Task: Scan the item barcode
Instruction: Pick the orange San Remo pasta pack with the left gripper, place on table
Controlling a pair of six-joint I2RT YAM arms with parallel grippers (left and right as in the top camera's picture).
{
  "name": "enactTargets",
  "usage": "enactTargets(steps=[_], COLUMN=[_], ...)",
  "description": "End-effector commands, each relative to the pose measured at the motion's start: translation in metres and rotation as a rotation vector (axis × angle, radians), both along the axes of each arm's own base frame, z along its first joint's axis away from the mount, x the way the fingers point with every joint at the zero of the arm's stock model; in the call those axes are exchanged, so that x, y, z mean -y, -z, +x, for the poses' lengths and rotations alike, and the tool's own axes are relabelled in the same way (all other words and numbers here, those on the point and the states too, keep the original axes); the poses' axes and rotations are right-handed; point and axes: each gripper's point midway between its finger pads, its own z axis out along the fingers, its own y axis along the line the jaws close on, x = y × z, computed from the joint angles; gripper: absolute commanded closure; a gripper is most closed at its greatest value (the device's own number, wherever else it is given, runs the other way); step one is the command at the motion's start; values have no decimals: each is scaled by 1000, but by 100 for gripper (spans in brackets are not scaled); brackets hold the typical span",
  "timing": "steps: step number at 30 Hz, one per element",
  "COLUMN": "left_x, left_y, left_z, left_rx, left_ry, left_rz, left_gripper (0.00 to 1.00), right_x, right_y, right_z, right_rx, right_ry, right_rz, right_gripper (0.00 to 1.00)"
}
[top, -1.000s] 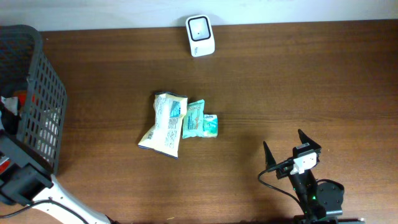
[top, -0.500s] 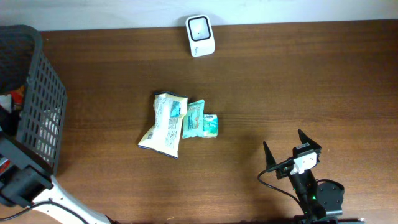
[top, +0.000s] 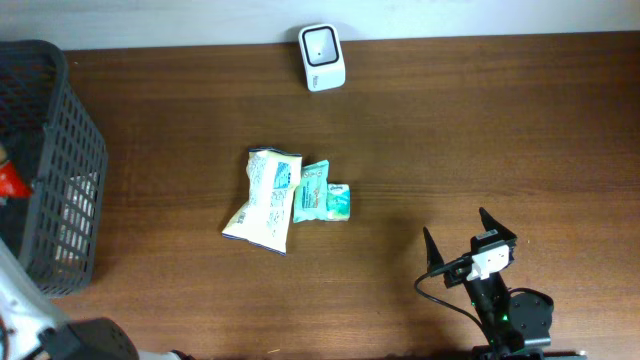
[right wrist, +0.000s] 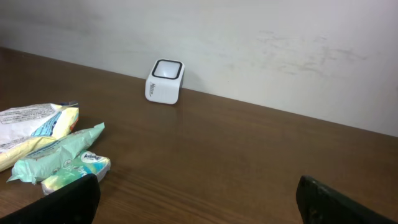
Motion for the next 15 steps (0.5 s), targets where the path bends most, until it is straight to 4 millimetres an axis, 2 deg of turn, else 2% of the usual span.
enactTargets(steps=[1,2,3,4,6,9,10,15], left_x=[62,81,107,129,156,175,181,234], left_y=[-90,-99,-103,-102,-90,-61,-45,78], left_z=[-7,-9,-13,-15,-16,-16,-15,-10], left_rx=[242,258,256,241,186,74,22,-367], left_ry=[76,113,167,213,270,301,307,415], left_rz=[29,34,26,12,-21,-71,-110,-257], left_gripper=[100,100,100,100,100,100,100,100], right_x=[1,1,1,1,1,1,1,1], right_y=[3,3,3,3,3,3,3,3], right_z=[0,0,0,0,0,0,0,0], right_rx=[-9,-9,-9,-9,-9,-9,-9,-9], right_ry=[3,3,3,3,3,3,3,3], right_rz=[11,11,11,11,11,11,11,11], right_gripper=[1,1,1,1,1,1,1,1])
